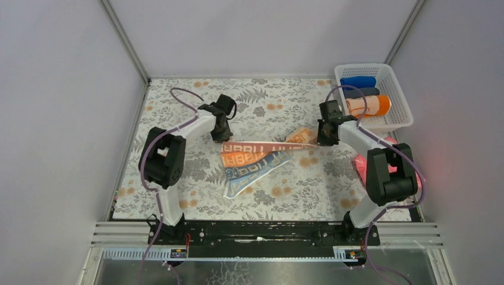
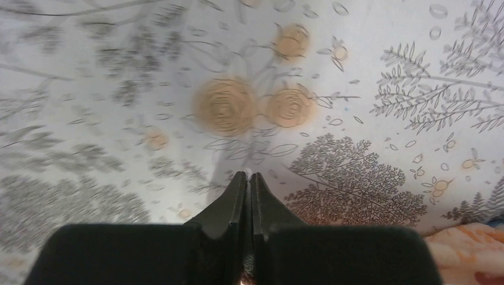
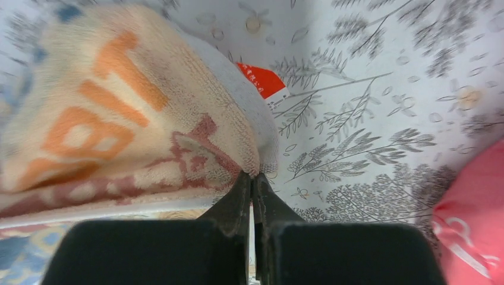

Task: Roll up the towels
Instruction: Pick up the towel at the center of the board, then flatten out the towel at the center of the board.

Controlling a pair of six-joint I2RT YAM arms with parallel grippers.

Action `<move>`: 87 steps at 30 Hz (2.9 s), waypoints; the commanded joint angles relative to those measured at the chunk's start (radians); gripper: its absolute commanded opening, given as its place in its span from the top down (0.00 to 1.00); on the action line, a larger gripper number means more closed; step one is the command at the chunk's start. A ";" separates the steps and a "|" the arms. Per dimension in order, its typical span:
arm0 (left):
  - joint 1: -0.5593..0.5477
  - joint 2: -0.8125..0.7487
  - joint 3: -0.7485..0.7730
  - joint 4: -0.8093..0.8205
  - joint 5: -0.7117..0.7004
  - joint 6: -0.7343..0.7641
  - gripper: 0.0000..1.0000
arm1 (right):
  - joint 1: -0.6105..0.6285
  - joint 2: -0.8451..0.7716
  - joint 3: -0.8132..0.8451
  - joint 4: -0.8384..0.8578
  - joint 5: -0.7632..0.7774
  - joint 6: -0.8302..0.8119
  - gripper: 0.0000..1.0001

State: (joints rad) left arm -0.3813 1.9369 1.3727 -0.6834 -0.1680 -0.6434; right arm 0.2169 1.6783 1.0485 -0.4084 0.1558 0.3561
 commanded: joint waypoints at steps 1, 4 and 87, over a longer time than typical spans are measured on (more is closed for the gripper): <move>0.045 -0.168 -0.043 -0.052 -0.197 -0.044 1.00 | 0.002 -0.128 0.086 -0.037 0.113 -0.003 1.00; 0.048 -0.265 -0.059 -0.078 -0.289 -0.057 1.00 | 0.001 -0.171 0.113 -0.029 0.067 -0.001 1.00; 0.219 -0.482 -0.344 0.036 0.023 0.099 0.31 | 0.000 -0.222 0.013 0.002 -0.320 -0.090 0.22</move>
State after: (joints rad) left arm -0.1776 1.4170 0.8467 -0.5953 -0.0349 -0.7403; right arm 0.2195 1.4651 0.8803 -0.3923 -0.1482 0.3847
